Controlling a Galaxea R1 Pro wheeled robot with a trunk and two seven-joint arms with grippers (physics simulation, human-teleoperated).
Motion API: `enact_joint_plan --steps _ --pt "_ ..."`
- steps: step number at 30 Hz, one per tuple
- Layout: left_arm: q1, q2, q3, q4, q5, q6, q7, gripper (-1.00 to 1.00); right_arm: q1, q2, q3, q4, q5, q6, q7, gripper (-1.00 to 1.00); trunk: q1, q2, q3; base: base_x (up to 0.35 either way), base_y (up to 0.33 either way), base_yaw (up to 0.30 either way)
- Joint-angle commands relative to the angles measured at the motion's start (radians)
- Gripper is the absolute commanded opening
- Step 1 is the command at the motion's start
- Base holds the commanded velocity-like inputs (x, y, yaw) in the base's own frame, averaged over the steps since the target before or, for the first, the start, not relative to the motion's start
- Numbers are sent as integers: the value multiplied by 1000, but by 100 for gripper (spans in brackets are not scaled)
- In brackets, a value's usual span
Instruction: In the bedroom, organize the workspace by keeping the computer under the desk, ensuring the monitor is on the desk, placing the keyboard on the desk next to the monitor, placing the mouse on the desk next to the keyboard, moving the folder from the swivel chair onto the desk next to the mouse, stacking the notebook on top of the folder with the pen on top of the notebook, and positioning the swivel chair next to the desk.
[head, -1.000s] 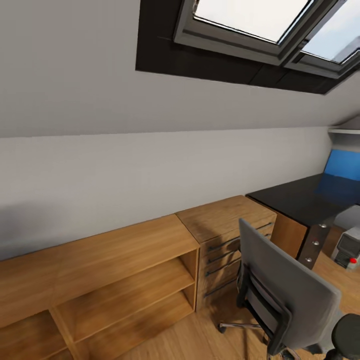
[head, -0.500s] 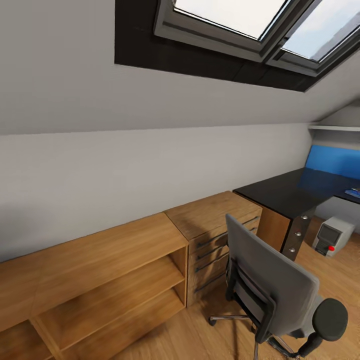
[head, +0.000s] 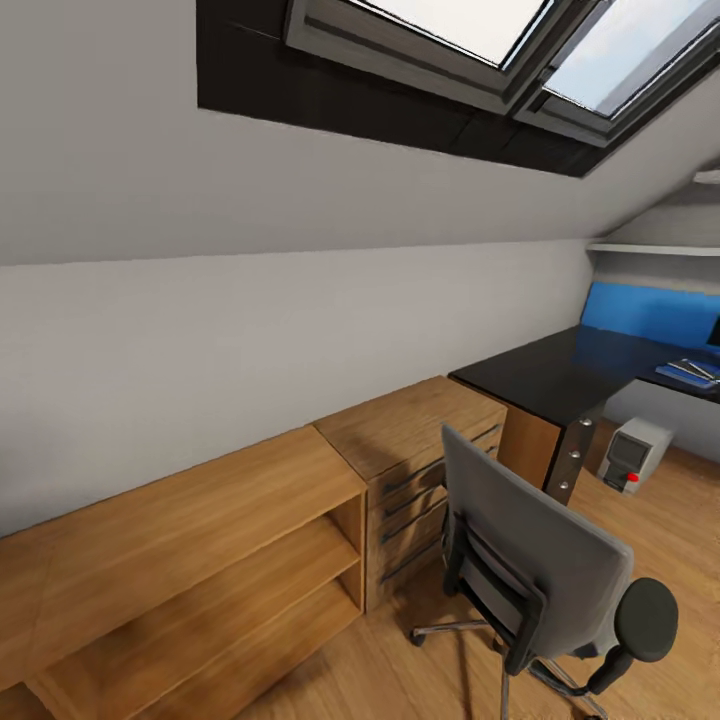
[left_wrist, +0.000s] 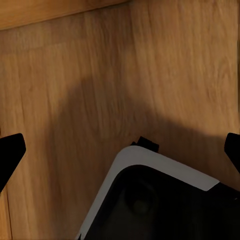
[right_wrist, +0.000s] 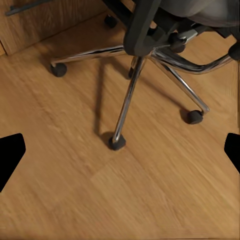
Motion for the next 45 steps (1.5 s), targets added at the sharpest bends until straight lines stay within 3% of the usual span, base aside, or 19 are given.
enact_joint_plan --steps 1,27,45 --pt "0 0 -9 -1 4 -2 7 100 -1 0 9 2 -2 -3 -5 100 0 -1 -1 48 67 -275" --pt "0 0 -9 -1 4 -2 7 100 -1 -1 9 2 1 -6 -5 100 0 -1 15 5 10 -284" --pt "0 0 -9 -1 4 -2 7 100 -1 0 9 2 1 -6 -5 100 0 -1 22 115 149 -283"
